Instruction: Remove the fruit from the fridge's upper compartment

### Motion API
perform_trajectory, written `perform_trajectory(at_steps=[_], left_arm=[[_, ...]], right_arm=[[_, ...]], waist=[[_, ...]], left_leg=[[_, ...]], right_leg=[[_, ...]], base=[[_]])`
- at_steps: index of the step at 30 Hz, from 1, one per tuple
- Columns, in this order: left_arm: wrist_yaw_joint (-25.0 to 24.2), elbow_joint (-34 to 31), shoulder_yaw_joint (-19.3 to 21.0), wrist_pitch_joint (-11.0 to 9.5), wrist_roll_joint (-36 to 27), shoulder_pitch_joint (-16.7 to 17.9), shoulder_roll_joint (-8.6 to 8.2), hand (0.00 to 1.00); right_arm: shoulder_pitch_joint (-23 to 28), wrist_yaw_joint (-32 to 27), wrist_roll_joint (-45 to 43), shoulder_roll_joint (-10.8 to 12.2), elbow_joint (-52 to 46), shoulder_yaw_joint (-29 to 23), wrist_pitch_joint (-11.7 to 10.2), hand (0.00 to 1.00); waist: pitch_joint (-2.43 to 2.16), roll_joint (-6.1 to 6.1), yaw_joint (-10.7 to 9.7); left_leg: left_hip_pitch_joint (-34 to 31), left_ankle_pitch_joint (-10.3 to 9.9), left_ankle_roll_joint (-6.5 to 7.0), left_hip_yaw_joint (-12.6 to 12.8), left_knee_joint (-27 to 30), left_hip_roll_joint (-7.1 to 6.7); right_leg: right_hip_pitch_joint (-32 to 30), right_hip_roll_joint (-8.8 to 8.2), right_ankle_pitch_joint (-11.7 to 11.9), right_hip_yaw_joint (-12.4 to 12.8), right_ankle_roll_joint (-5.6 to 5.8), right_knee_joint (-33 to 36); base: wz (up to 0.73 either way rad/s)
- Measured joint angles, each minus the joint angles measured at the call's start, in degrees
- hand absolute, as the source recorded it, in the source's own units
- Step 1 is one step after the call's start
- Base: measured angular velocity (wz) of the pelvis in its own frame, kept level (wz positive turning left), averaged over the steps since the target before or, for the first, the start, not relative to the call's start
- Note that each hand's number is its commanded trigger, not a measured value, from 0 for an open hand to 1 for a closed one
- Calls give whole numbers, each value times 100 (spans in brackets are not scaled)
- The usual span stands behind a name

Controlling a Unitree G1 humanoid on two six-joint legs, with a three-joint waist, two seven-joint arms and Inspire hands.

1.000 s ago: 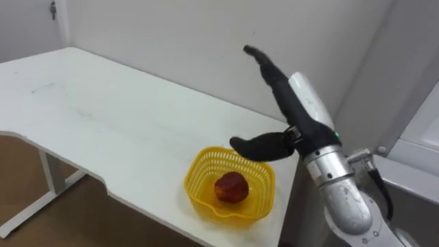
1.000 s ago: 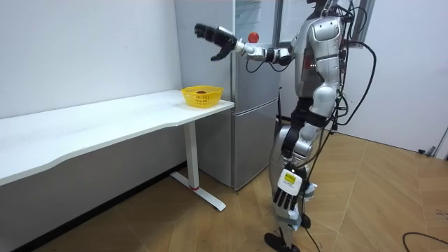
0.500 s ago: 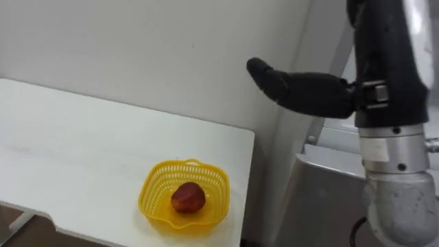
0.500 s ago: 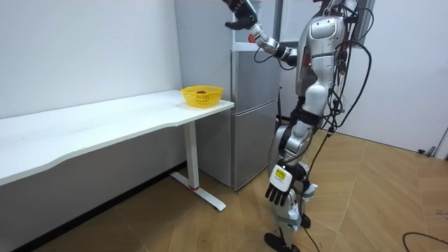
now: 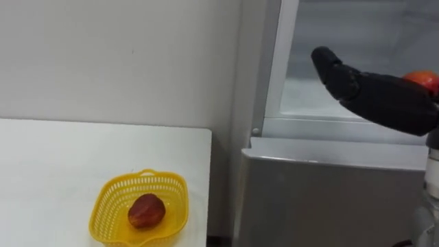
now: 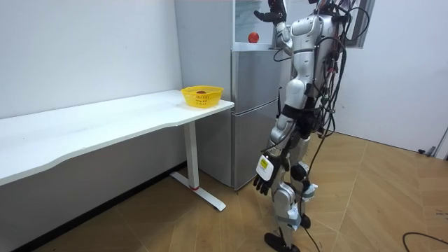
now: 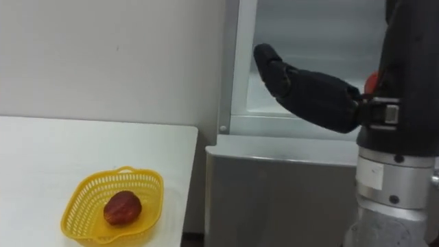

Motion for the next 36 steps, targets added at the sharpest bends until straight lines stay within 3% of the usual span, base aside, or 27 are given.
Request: perform_trajectory(at_steps=[8, 13, 23, 25, 27, 32, 36], left_arm=[[25, 5, 6, -22, -2, 148, 21, 0], [2, -64, 9, -21, -2, 223, 34, 0], [-60, -77, 10, -20, -7, 239, 107, 0], [-61, -66, 10, -18, -8, 246, 109, 0], [-78, -71, 6, -10, -9, 271, 102, 0], [-126, -73, 8, -1, -12, 302, 111, 0], [-179, -84, 11, -7, -14, 291, 163, 0]], right_arm=[[226, -38, 383, -33, 45, -187, -11, 0], [322, -34, 704, -33, 237, -345, 10, 0], [321, -183, 947, -136, 1042, -488, 90, 0], [320, -182, 938, -157, 1158, -491, 135, 0], [321, -165, 924, -183, 1357, -491, 173, 0], [320, -168, 927, -190, 1445, -513, 223, 0], [272, -167, 957, -455, 1814, -529, 230, 0]], waist=[[22, -84, -138], [39, -56, -169], [-14, -95, -159], [-9, -89, -170], [24, -86, -178], [35, -68, -180], [25, -79, -179]], left_leg=[[53, 0, 0, 7, 4, 2], [29, -7, 3, 4, -1, 3], [-16, -5, 3, -102, 92, -2], [-10, -4, 4, -145, 93, -3], [56, -4, 3, -134, 85, -2], [52, -4, 3, -131, 84, -6], [49, -5, 3, -161, 84, -9]], right_leg=[[21, -2, 1, -4, 0, 2], [11, -4, 2, -5, 0, 12], [36, -14, 2, -87, 0, 2], [61, -19, 2, -131, 0, -1], [124, -22, 2, -143, 0, -13], [144, -25, 0, -140, 1, -13], [171, -28, -2, -158, 3, -24]], base=[[0], [0], [5], [10], [2], [0], [3]])
